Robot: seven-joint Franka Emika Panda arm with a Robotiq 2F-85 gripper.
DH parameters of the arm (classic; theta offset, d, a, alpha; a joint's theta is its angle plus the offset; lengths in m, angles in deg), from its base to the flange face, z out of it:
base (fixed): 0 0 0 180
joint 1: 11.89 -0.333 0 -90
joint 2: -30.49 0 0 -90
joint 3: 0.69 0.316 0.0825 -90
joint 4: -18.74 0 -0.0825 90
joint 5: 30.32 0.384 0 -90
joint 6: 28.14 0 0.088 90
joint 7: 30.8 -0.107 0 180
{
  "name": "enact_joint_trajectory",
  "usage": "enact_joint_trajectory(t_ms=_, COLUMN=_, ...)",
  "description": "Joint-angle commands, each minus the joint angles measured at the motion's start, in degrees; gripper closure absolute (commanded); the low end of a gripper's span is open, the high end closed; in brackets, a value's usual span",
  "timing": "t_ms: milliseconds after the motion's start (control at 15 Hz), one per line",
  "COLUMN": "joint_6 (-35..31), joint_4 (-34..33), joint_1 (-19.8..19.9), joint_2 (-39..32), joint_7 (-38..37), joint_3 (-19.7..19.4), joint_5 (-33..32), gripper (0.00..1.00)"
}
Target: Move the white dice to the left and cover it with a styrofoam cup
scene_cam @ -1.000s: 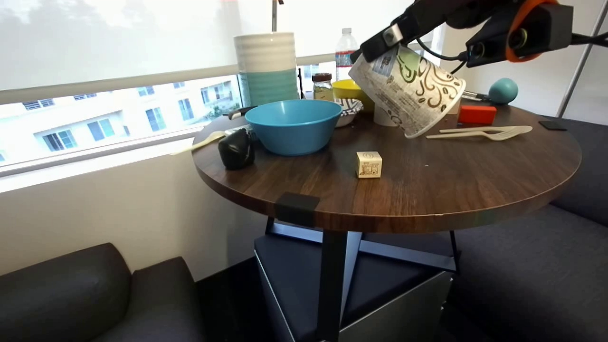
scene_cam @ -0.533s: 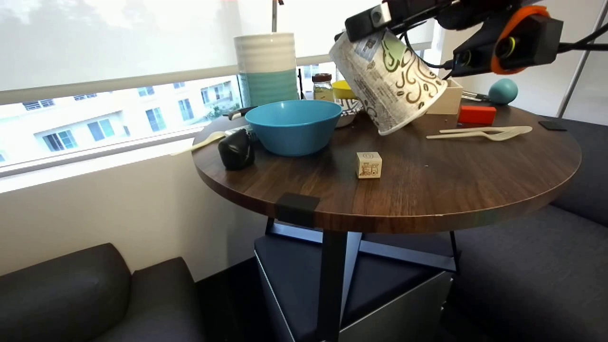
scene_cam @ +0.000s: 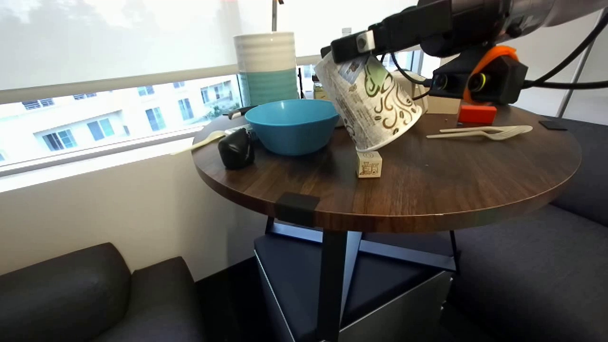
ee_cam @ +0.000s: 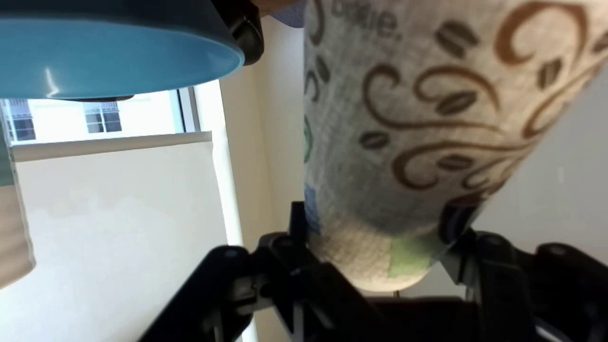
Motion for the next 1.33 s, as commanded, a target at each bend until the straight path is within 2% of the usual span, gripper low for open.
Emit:
enact_joint_trajectory(t_ms=0, joint_6=4.6, joint_4=-1.0, joint_1=9.6, joint_2=-3.9, joint_7=4.8, joint_3=9.1, joint_5=4.3, gripper=0.60)
enact_joint_trajectory(t_ms=267, joint_6=6.6, joint_4=-0.3, joint_1=14.8, joint_2=-4.8, joint_7=6.7, joint_3=13.3, joint_5=3.8, gripper=0.60)
enact_joint_trajectory(t_ms=467, joint_6=7.8, joint_4=0.2, joint_1=16.6, joint_2=-4.8, joint_7=8.3, joint_3=14.3, joint_5=4.3, gripper=0.60)
enact_joint_trajectory(t_ms=1267, joint_6=21.8, joint_4=3.2, joint_1=20.4, joint_2=-7.6, joint_7=14.7, joint_3=12.0, joint_5=5.9, gripper=0.60)
